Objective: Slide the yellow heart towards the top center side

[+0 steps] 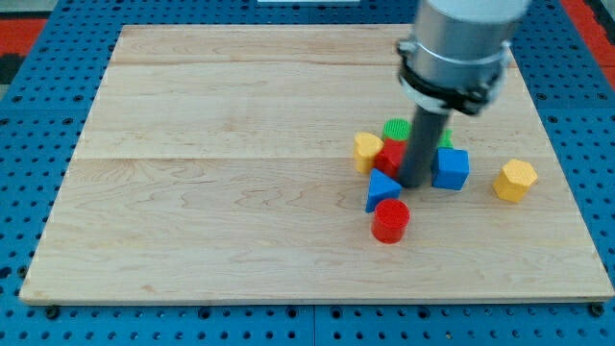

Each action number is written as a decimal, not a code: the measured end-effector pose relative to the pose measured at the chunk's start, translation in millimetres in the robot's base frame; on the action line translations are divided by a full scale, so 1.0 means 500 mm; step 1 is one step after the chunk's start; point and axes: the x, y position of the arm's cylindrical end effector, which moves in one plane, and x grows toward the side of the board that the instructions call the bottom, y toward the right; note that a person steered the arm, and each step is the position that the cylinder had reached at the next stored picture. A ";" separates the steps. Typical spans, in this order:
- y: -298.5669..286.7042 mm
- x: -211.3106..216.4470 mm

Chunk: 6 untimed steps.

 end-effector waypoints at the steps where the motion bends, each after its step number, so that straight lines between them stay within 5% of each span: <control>1: -0.171 -0.116; 2: -0.320 -0.212; 3: -0.337 -0.252; 5: -0.395 -0.169; 6: -0.243 -0.184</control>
